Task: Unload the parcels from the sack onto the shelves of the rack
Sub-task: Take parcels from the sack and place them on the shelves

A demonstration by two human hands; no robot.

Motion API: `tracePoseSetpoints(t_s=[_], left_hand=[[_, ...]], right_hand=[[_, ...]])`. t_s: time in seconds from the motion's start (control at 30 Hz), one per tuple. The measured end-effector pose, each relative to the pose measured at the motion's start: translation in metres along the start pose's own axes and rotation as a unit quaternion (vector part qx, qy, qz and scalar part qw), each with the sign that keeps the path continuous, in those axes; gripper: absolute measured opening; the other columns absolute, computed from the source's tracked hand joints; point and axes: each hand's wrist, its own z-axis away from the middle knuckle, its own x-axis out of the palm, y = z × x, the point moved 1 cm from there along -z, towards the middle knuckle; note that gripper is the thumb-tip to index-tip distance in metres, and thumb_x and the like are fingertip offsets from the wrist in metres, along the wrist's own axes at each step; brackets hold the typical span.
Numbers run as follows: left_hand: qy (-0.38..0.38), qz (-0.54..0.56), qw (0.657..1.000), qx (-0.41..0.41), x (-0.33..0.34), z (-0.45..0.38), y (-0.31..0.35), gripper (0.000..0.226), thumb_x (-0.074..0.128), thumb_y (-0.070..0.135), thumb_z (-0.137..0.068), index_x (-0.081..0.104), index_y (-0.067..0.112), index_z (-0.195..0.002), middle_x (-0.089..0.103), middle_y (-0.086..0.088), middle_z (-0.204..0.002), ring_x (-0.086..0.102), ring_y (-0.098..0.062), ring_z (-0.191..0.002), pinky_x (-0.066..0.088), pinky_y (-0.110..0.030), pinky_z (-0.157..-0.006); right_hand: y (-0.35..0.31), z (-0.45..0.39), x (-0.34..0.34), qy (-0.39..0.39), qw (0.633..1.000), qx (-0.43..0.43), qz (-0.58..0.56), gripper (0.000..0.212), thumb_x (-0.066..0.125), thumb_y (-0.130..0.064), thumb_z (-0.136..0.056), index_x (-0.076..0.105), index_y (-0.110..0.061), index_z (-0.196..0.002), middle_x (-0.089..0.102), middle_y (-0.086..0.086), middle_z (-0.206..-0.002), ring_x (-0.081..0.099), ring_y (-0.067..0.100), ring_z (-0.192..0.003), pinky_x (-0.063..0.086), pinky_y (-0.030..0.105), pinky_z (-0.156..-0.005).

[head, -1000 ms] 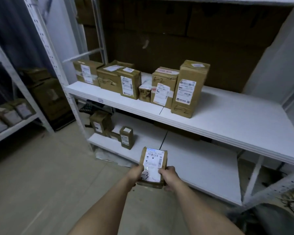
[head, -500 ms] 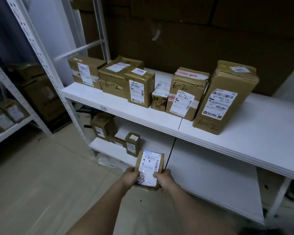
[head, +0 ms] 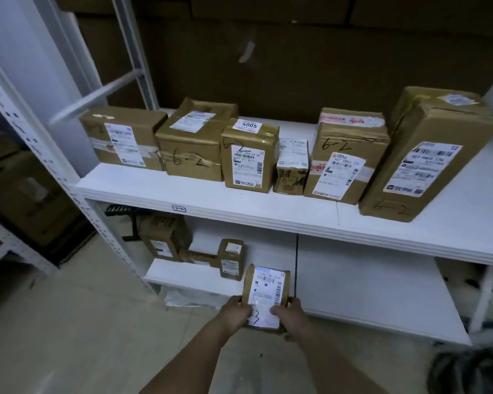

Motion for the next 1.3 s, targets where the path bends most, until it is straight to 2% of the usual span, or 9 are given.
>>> tracePoseSetpoints(t_s=[0.07,0.17,0.33,0.47,0.63,0.77,0.9,1.03,1.3], left_hand=[[-0.008,0.0,1.0,0.021,-0.005,-0.014,-0.008,0.036,0.035,0.001,-0.097,0.049,0.008,-0.13,0.061,-0.013,-0.114,0.048,-0.008,-0.068,0.032,-0.005,-0.037],[-0.026,-0.004,0.998,0.051,-0.005,-0.04,-0.021,0.031,0.034,-0.002,-0.096,0.048,0.014,-0.118,0.058,-0.011,-0.101,0.04,-0.005,-0.058,0.027,-0.005,-0.034],[-0.033,0.013,0.998,0.049,0.007,-0.121,-0.069,0.033,0.037,-0.003,-0.093,0.051,0.024,-0.106,0.059,-0.001,-0.101,0.051,-0.003,-0.069,0.033,-0.004,-0.041],[-0.041,0.036,0.997,0.06,0.028,-0.206,-0.126,0.04,0.043,-0.007,-0.086,0.063,0.021,-0.105,0.07,-0.001,-0.108,0.065,-0.011,-0.091,0.05,-0.015,-0.068],[-0.024,0.031,0.994,0.106,0.053,-0.343,-0.215,0.057,0.057,0.015,-0.072,0.056,0.032,-0.126,0.067,0.004,-0.118,0.064,-0.015,-0.105,0.053,-0.037,-0.092],[0.024,0.037,0.988,0.146,0.061,-0.365,-0.219,0.053,0.056,-0.003,-0.085,0.044,0.032,-0.123,0.061,0.001,-0.106,0.061,-0.02,-0.103,0.051,-0.025,-0.083],[0.025,0.004,0.98,0.198,0.07,-0.398,-0.235,0.055,0.057,-0.001,-0.088,0.039,0.036,-0.125,0.059,0.005,-0.114,0.059,-0.014,-0.101,0.051,-0.019,-0.082],[0.027,0.012,0.976,0.214,0.072,-0.419,-0.243,0.059,0.049,-0.009,-0.087,0.037,0.032,-0.127,0.059,0.006,-0.113,0.058,-0.011,-0.1,0.046,-0.007,-0.073],[0.025,0.047,0.985,0.162,0.078,-0.448,-0.247,0.063,0.052,-0.005,-0.085,0.03,0.016,-0.14,0.052,0.003,-0.118,0.051,-0.014,-0.107,0.042,-0.023,-0.09]], right_hand=[[0.006,-0.008,0.011,0.01,1.0,-0.019,0.004,0.052,0.056,-0.007,-0.093,0.031,-0.006,-0.138,0.054,0.011,-0.112,0.054,0.023,-0.095,0.038,0.021,-0.055],[0.02,-0.036,0.02,0.029,0.999,-0.028,0.001,0.054,0.058,-0.005,-0.091,0.032,-0.006,-0.138,0.055,0.009,-0.108,0.056,0.022,-0.092,0.04,0.021,-0.058],[0.052,-0.11,0.039,0.039,0.999,-0.033,0.001,0.066,0.062,-0.008,-0.089,0.022,-0.009,-0.143,0.059,0.008,-0.107,0.057,0.013,-0.075,0.038,0.019,-0.052],[0.086,-0.181,0.054,0.063,0.996,-0.059,-0.002,0.066,0.065,-0.004,-0.086,0.026,-0.006,-0.139,0.06,0.008,-0.099,0.055,0.01,-0.068,0.039,0.016,-0.048],[0.125,-0.269,0.071,0.113,0.985,-0.129,0.005,0.064,0.07,0.002,-0.08,0.035,-0.003,-0.134,0.061,0.009,-0.104,0.059,0.023,-0.089,0.053,0.034,-0.074],[0.146,-0.32,0.081,0.137,0.973,-0.186,-0.005,0.058,0.071,0.002,-0.082,0.038,-0.006,-0.129,0.058,0.008,-0.113,0.055,0.019,-0.095,0.049,0.015,-0.072],[0.157,-0.361,0.09,0.169,0.96,-0.222,-0.004,0.058,0.076,-0.014,-0.082,0.037,-0.015,-0.124,0.06,0.003,-0.116,0.061,0.02,-0.102,0.05,0.042,-0.093],[0.164,-0.386,0.096,0.186,0.955,-0.232,-0.015,0.056,0.077,-0.015,-0.08,0.033,-0.022,-0.114,0.062,-0.001,-0.112,0.064,0.02,-0.104,0.053,0.046,-0.091],[0.162,-0.411,0.105,0.209,0.944,-0.255,-0.021,0.058,0.077,-0.016,-0.08,0.035,-0.022,-0.12,0.059,-0.005,-0.117,0.062,0.019,-0.109,0.05,0.038,-0.095]])
